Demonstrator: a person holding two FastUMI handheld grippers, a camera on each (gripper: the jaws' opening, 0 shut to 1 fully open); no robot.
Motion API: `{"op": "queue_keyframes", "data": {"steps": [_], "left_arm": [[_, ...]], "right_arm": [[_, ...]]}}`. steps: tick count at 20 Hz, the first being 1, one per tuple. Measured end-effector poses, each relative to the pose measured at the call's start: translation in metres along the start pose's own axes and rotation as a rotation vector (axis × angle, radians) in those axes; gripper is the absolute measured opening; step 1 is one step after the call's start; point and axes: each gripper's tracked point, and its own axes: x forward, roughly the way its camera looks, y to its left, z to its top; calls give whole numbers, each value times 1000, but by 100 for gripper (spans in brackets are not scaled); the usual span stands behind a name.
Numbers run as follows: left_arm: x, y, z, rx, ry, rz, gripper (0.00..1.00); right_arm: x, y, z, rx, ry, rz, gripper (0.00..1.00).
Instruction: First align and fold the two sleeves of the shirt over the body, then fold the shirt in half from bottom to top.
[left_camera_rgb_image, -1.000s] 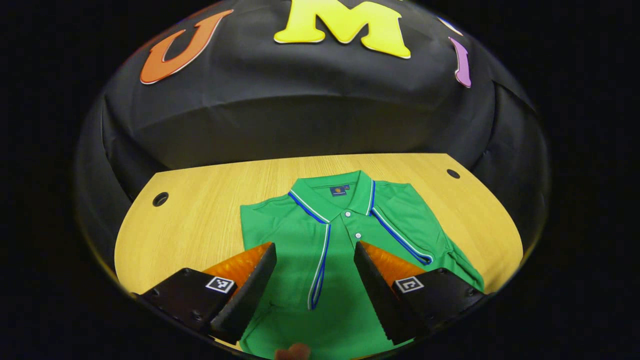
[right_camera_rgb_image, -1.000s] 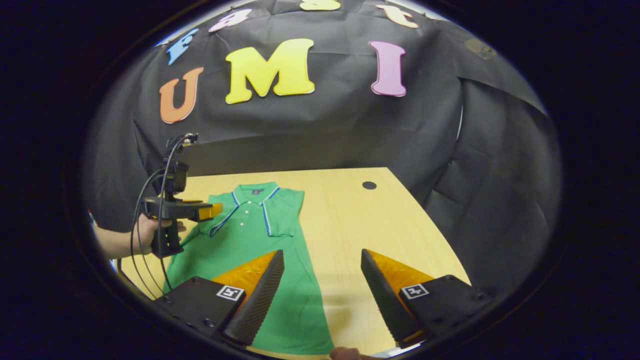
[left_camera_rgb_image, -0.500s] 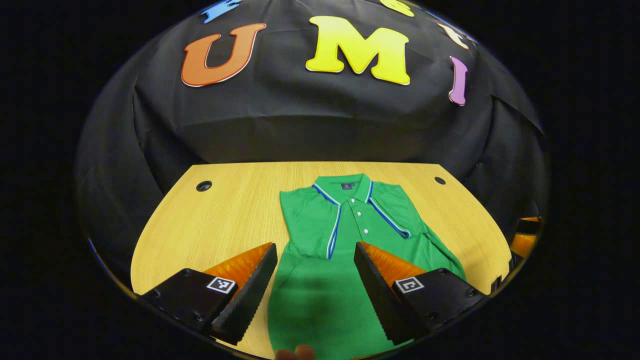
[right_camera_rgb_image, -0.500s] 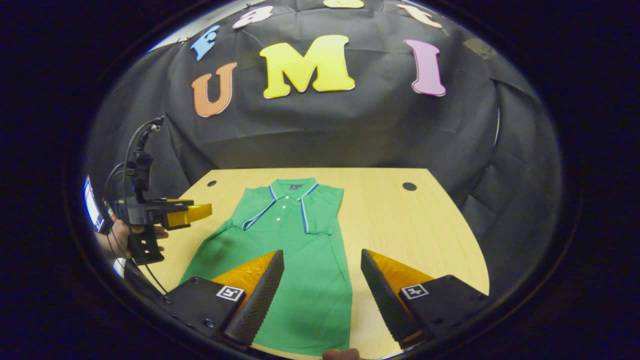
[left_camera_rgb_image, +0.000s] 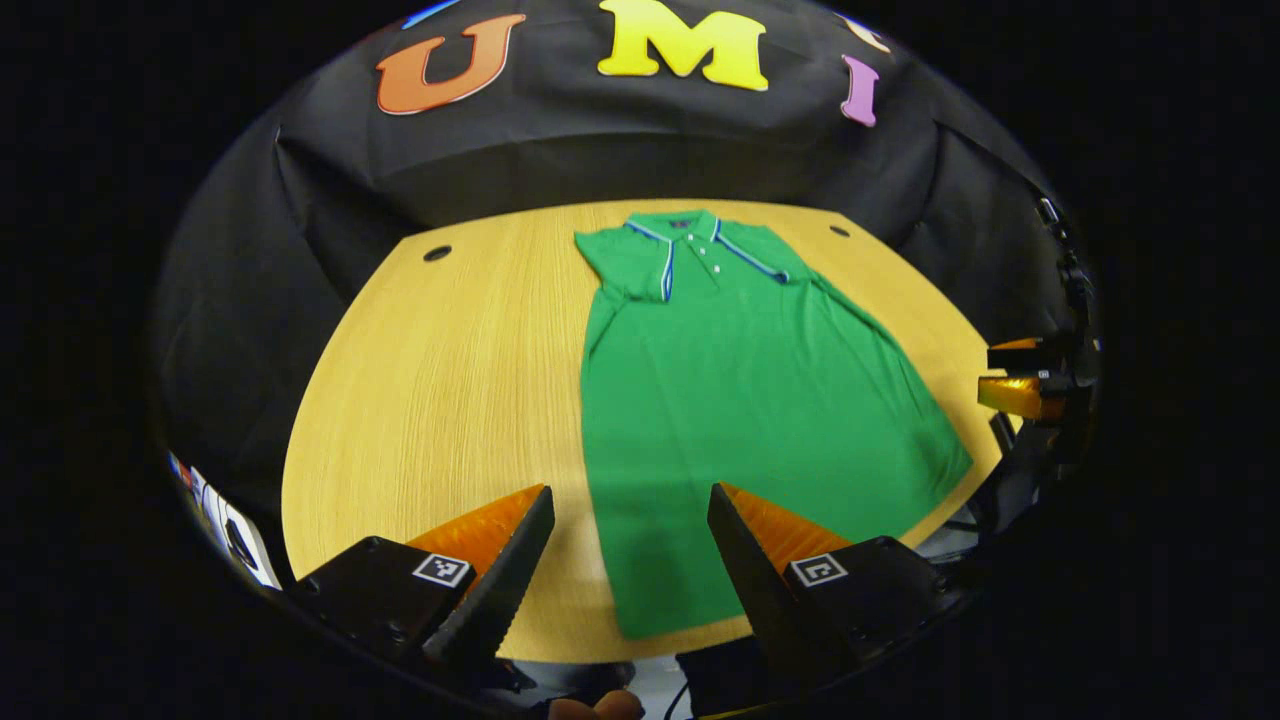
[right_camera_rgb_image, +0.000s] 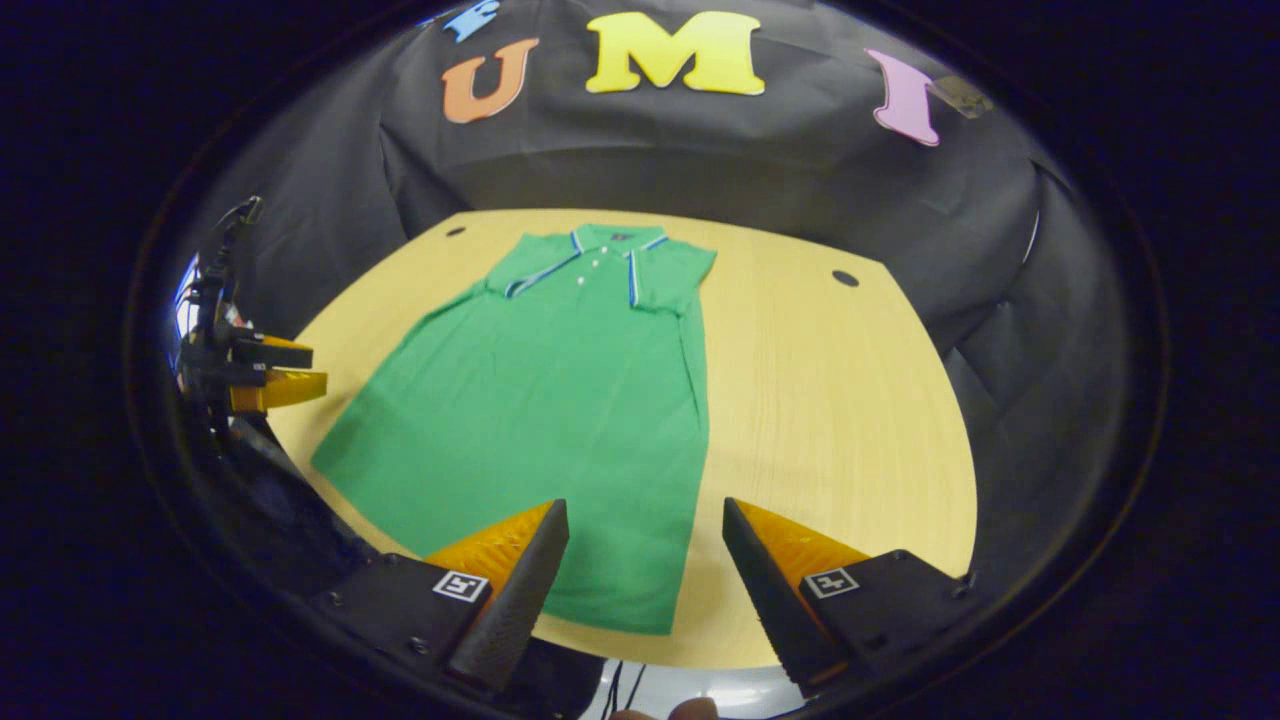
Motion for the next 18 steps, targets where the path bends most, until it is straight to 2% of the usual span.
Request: {"op": "queue_keyframes", "data": {"steps": [3,4,6,7,8,9,11,13,17,18], "left_arm": [[-2,-9,-49,-35,123,-32,100],[-2,-13,-55,-45,148,-37,100],[4,-17,-57,-55,173,-40,100],[11,-19,-55,-56,170,-41,100],[18,-19,-51,-54,166,-38,100],[21,-20,-54,-48,169,-41,100],[28,-20,-55,-12,172,-33,100],[27,-23,-59,36,166,-39,99],[28,-27,-61,54,163,-45,100],[28,-27,-61,53,163,-44,100]], "right_arm": [[5,2,-42,3,98,-13,94],[5,6,-53,-4,121,-7,98],[11,10,-67,-27,156,-4,94],[15,12,-73,-34,168,0,98],[20,15,-76,-42,176,2,94],[24,17,-79,-49,182,2,98],[31,17,-84,-61,202,5,98],[35,18,-80,-31,187,17,98],[34,18,-81,-22,173,35,95],[34,18,-83,-18,174,37,97]]}}
